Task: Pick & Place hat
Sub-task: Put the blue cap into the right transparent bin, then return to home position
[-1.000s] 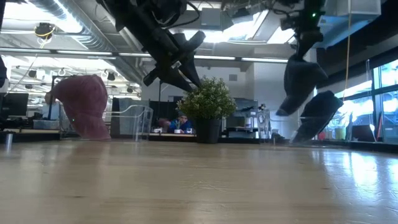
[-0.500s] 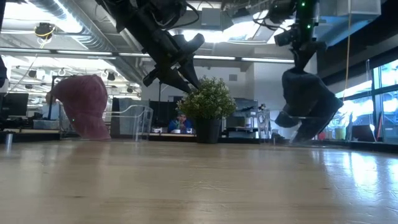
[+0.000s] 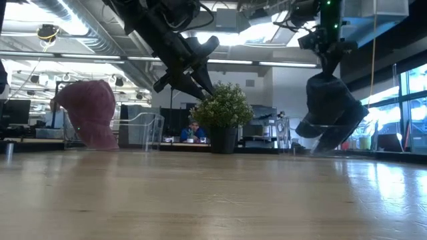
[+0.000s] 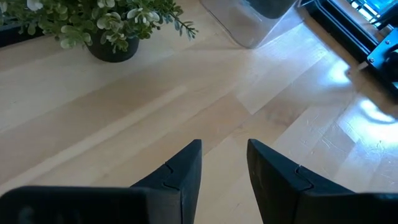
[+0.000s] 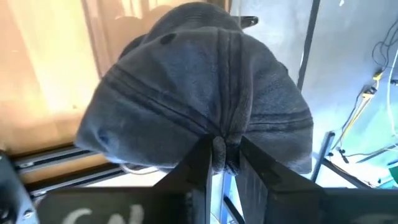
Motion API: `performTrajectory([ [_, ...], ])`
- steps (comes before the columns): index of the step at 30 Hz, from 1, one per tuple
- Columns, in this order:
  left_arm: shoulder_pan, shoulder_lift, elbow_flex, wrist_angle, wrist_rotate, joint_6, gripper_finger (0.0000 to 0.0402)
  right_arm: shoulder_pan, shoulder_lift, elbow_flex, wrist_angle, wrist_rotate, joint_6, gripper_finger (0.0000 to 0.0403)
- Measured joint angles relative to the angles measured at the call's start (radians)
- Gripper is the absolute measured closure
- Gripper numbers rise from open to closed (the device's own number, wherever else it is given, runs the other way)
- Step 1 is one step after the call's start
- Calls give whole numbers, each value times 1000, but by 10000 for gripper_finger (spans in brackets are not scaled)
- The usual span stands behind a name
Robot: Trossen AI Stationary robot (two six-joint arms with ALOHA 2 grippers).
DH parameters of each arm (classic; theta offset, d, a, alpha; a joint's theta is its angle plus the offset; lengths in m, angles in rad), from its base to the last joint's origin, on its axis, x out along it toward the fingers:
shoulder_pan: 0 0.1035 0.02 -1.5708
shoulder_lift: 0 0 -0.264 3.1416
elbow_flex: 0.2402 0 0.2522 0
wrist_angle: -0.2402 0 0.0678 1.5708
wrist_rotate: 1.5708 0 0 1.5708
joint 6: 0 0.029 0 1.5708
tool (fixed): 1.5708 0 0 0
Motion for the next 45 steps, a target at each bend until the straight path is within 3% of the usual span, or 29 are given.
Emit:
performTrajectory([
  [11, 0, 0, 0, -3, 0, 0, 279, 31, -45, 0, -11, -7, 10, 353],
  [30, -1, 0, 0, -3, -1, 5, 279, -15, 88, 0, 35, -41, 7, 322],
  [39, -1, 0, 0, -40, -7, 53, 278, -17, 84, 2, 37, -28, 31, 219],
  [45, 7, -77, 0, -177, -12, 168, 277, -5, -17, 80, 34, -82, 247, 171],
])
